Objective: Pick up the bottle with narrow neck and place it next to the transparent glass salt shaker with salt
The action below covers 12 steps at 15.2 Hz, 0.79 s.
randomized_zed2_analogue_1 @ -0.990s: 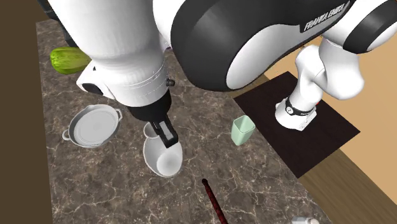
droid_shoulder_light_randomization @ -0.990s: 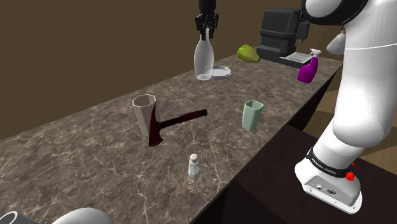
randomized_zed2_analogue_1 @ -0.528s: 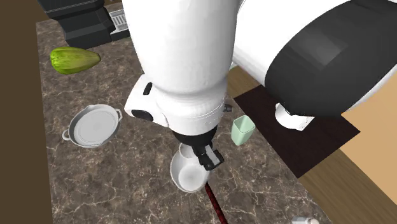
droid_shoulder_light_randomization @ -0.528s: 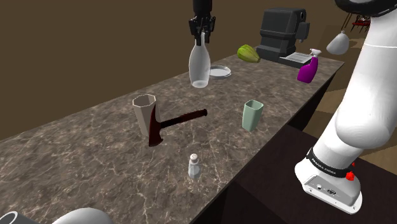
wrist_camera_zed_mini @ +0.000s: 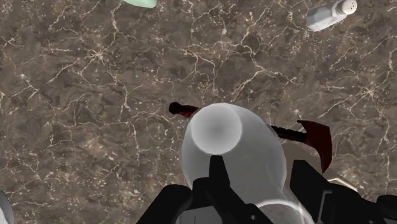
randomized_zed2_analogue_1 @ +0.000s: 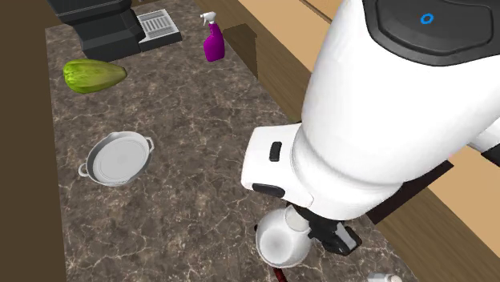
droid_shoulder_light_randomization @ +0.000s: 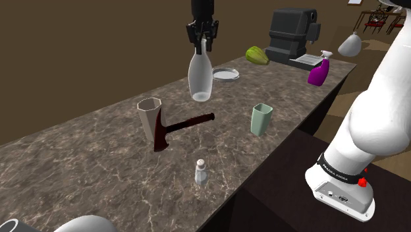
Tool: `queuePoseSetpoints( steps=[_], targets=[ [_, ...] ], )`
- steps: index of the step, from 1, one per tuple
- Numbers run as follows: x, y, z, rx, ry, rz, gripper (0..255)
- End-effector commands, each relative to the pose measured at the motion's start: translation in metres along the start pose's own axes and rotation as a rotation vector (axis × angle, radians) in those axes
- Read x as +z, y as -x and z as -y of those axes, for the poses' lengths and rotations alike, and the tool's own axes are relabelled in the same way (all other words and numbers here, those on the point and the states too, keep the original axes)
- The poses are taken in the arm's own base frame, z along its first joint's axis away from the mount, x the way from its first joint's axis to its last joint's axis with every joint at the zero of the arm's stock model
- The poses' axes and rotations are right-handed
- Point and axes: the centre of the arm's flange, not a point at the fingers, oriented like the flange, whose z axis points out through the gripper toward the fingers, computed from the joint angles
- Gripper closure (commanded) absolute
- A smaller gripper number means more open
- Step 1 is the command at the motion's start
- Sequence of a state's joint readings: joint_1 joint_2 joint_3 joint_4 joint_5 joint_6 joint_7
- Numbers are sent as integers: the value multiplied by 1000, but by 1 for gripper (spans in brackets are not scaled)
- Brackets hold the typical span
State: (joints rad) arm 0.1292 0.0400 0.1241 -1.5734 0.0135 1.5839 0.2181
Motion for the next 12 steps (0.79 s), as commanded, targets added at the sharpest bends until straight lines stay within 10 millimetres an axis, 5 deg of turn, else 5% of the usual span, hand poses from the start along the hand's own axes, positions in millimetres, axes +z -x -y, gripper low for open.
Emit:
queuePoseSetpoints(
  steps=[1,12],
  targets=[
    [-1,16,25,1,0,0,255],
    [2,88,151,1,0,0,255]
  ],
)
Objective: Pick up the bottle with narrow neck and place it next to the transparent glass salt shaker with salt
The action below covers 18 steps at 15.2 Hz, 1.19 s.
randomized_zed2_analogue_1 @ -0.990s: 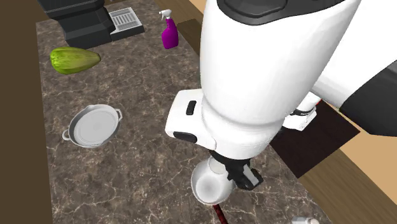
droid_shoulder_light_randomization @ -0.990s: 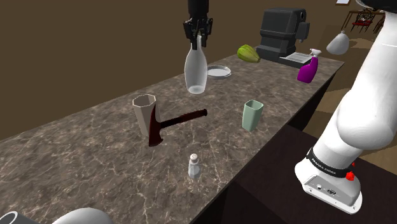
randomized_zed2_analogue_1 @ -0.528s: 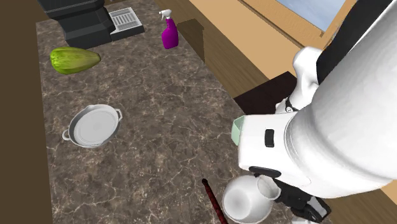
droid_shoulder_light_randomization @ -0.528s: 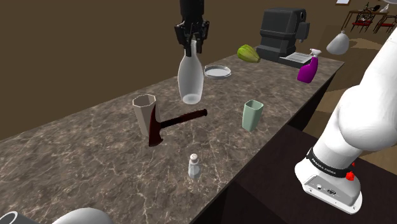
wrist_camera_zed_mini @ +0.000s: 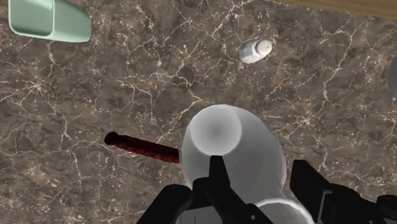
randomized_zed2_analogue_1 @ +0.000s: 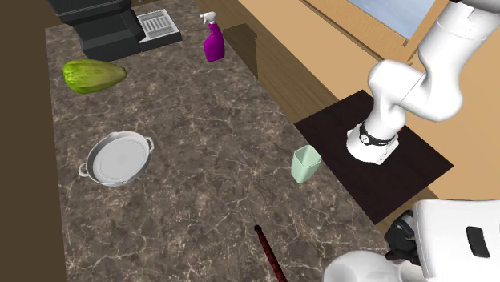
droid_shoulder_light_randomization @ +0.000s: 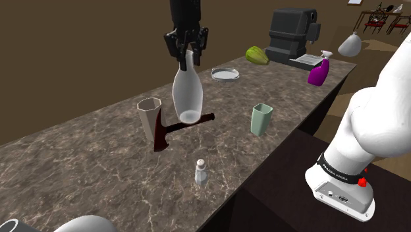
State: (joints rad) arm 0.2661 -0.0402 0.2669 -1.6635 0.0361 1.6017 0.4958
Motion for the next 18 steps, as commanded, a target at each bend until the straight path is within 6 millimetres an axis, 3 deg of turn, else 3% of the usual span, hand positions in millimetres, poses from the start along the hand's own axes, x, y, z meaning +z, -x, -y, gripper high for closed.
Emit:
queuePoseSetpoints(
  steps=[1,18],
  targets=[
    [1,15,20,2,0,0,255],
    [6,126,215,2,0,0,255]
  ],
)
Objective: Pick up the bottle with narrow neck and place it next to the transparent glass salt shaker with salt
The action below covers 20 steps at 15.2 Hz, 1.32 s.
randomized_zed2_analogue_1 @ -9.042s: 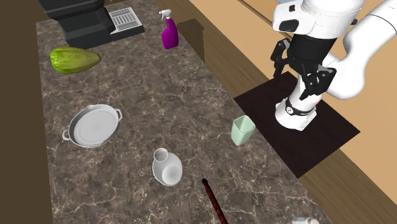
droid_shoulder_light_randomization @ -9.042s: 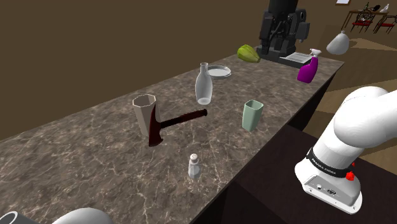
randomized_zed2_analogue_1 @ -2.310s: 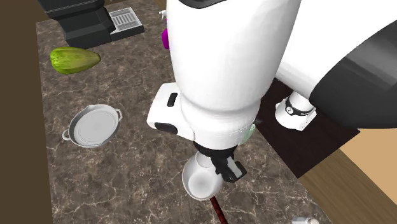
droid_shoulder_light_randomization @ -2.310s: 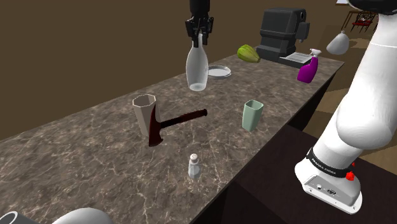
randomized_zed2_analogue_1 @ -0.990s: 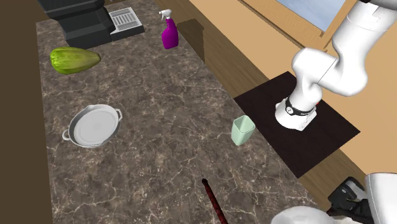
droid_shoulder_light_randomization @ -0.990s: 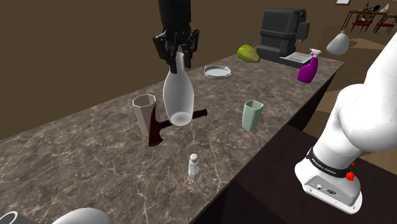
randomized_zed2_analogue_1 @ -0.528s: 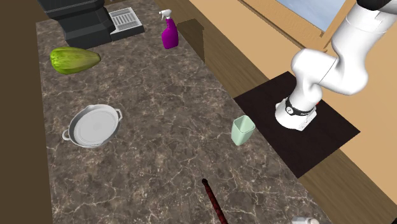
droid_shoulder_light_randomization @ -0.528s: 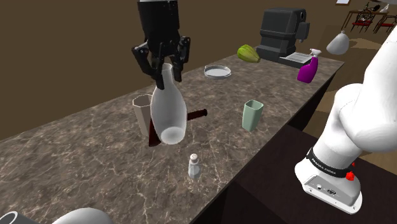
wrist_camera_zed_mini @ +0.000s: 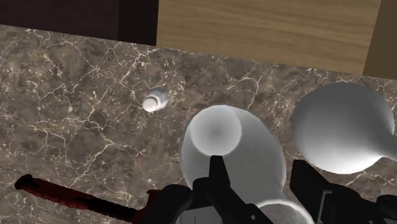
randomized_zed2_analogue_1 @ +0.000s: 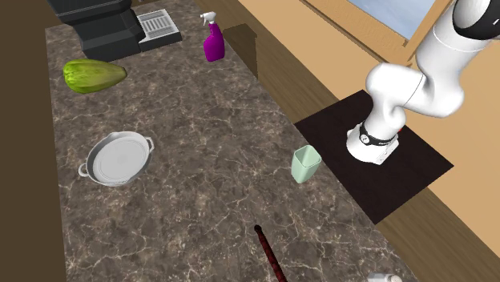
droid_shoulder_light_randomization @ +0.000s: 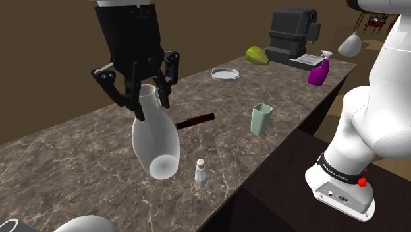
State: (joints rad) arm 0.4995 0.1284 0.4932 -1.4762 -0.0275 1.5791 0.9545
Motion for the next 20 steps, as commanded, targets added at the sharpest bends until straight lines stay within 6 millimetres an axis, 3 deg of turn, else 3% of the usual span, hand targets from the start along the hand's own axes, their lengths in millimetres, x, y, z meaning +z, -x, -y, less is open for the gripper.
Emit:
queuePoseSetpoints(
  steps=[1,5,20],
  targets=[
    [0,16,22,2,0,-1,255],
    [2,40,64,2,0,-1,255],
    [81,37,63,2,0,-1,255]
  ],
)
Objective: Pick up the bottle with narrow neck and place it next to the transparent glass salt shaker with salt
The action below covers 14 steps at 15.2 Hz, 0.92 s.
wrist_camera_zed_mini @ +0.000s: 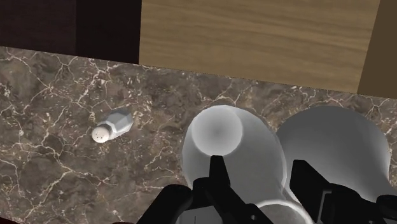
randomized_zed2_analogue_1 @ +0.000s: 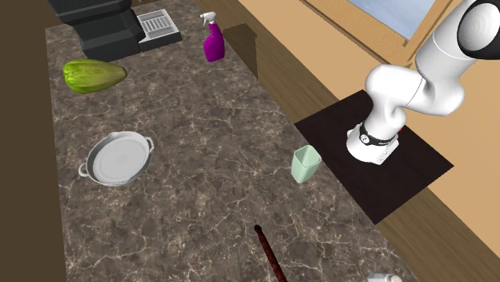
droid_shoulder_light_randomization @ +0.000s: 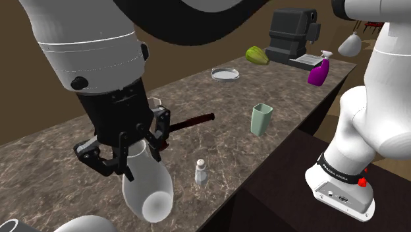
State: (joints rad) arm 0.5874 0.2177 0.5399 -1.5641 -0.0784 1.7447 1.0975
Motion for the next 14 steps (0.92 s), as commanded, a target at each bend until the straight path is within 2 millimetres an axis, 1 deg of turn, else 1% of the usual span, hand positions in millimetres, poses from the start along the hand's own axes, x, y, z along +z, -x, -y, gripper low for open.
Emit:
queuePoseSetpoints(
  steps=[1,14],
  targets=[
    [10,-1,0,0,-1,-1,255],
    [79,-3,0,0,-1,-1,255]
  ],
)
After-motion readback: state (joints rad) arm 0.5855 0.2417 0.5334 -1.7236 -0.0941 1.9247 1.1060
